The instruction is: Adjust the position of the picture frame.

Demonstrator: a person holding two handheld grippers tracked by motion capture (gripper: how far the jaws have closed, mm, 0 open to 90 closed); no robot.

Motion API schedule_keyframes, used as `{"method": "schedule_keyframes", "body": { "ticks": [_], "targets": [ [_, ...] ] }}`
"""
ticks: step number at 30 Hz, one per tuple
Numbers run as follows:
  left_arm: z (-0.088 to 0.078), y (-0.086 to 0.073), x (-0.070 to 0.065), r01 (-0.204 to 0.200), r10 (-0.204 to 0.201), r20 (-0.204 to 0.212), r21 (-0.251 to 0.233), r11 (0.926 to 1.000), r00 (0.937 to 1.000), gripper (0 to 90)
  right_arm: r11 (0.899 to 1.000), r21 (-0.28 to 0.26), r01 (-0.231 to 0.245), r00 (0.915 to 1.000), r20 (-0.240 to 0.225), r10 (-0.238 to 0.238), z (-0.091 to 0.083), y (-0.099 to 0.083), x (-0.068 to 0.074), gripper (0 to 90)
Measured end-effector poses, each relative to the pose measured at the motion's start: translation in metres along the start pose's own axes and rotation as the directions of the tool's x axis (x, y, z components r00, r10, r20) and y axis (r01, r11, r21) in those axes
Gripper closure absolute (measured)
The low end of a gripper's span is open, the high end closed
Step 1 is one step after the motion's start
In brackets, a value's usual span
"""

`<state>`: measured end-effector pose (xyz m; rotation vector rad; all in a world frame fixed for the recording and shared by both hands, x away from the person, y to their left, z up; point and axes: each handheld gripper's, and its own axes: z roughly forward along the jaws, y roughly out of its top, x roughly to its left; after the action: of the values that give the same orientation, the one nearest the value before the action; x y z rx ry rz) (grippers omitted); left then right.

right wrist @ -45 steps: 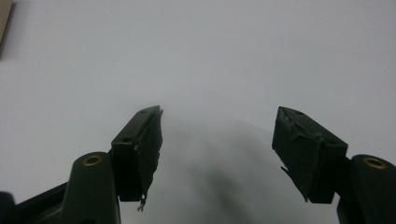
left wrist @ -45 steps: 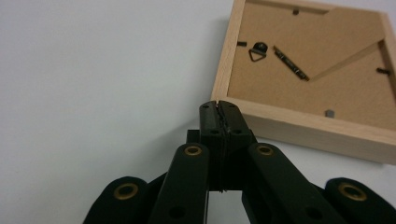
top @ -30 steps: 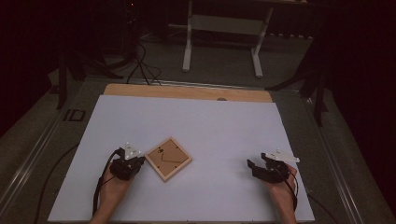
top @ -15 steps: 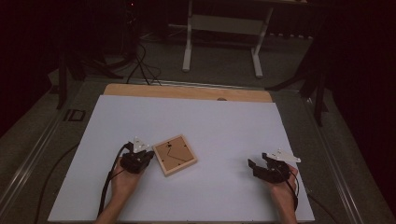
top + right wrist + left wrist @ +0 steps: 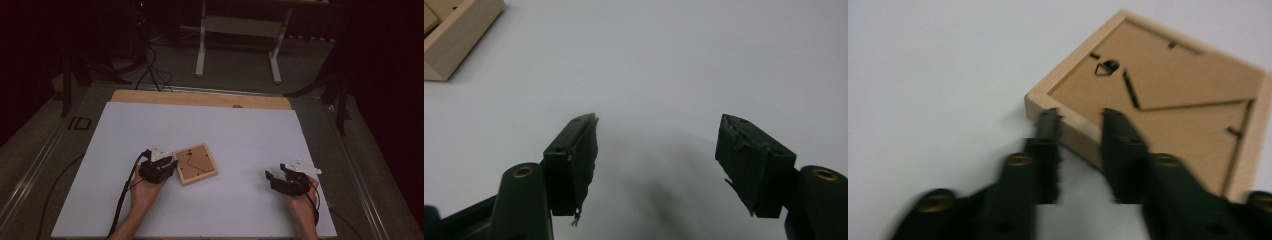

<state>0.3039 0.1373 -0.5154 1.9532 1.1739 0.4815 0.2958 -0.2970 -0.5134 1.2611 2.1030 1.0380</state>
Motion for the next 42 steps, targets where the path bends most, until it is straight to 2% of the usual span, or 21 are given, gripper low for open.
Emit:
{"method": "schedule_keyframes", "body": {
  "ticks": [1,4,6,9,11,13,15,17,18,23,24,25,31,38,42],
  "targets": [
    [-0.002,0.001,-0.001,0.008,-0.008,0.007,-0.012,0.9999,0.9999,60.4,1.000,-0.001,-0.001,1.0000,0.000,0.001,0.000,0.000,0.000,32.6],
    [-0.005,0.001,-0.007,-0.005,0.005,0.028,-0.013,0.9999,0.9996,49.6,1.000,-0.002,-0.002,1.0000,0.000,0.002,0.000,0.000,-0.001,32.6],
    [-0.003,0.000,-0.013,-0.029,0.029,0.009,-0.002,0.9996,0.9995,46.0,1.000,-0.001,0.000,1.0000,0.000,0.000,0.000,0.000,-0.001,32.6],
    [0.000,-0.001,-0.019,-0.047,0.047,0.005,0.010,0.9989,0.9989,42.1,1.000,-0.002,0.004,1.0000,0.000,-0.004,-0.001,0.000,0.000,32.6],
    [0.002,-0.002,-0.022,-0.058,0.058,-0.003,0.026,0.9980,0.9983,35.7,1.000,-0.002,0.005,1.0000,0.001,-0.005,-0.001,0.000,0.000,32.6],
    [0.004,-0.003,-0.027,-0.070,0.072,-0.039,0.052,0.9962,0.9967,32.2,1.000,-0.001,0.006,1.0000,0.002,-0.006,-0.001,0.000,0.000,32.6],
    [0.005,-0.004,-0.028,-0.063,0.065,-0.038,0.054,0.9965,0.9971,27.8,1.000,0.000,0.009,1.0000,0.004,-0.009,-0.001,0.000,0.000,32.6],
    [0.005,-0.004,-0.028,-0.057,0.059,-0.035,0.055,0.9969,0.9976,27.8,1.000,-0.001,0.009,1.0000,0.003,-0.009,-0.001,0.000,0.000,32.6],
    [0.005,-0.004,-0.026,-0.045,0.046,-0.010,0.057,0.9974,0.9989,28.1,1.000,-0.002,0.010,1.0000,0.002,-0.010,-0.001,0.000,0.000,32.6],
    [0.005,-0.004,-0.025,-0.040,0.039,0.017,0.055,0.9976,0.9991,32.6,1.000,0.000,0.009,1.0000,0.002,-0.009,-0.001,0.000,0.000,32.6],
    [0.006,-0.005,-0.026,-0.039,0.036,0.048,0.057,0.9976,0.9982,33.0,1.000,0.001,0.012,0.9999,0.002,-0.012,-0.001,0.000,0.000,32.5],
    [0.006,-0.005,-0.027,-0.040,0.037,0.055,0.058,0.9975,0.9978,33.9,1.000,0.001,0.012,0.9999,0.001,-0.012,-0.001,0.000,0.000,32.6],
    [0.005,-0.005,-0.028,-0.036,0.033,0.059,0.059,0.9976,0.9978,37.5,1.000,0.003,0.014,0.9999,0.000,-0.014,0.000,0.000,0.001,32.6],
    [0.001,-0.004,-0.024,-0.044,0.041,0.047,0.056,0.9975,0.9981,55.4,1.000,0.003,0.015,0.9999,-0.001,-0.015,0.000,0.000,0.001,32.5],
    [0.001,-0.004,-0.025,-0.045,0.043,0.041,0.058,0.9973,0.9982,58.3,1.000,0.004,0.018,0.9998,-0.003,-0.018,0.000,0.000,0.001,32.4]
  ]
}}
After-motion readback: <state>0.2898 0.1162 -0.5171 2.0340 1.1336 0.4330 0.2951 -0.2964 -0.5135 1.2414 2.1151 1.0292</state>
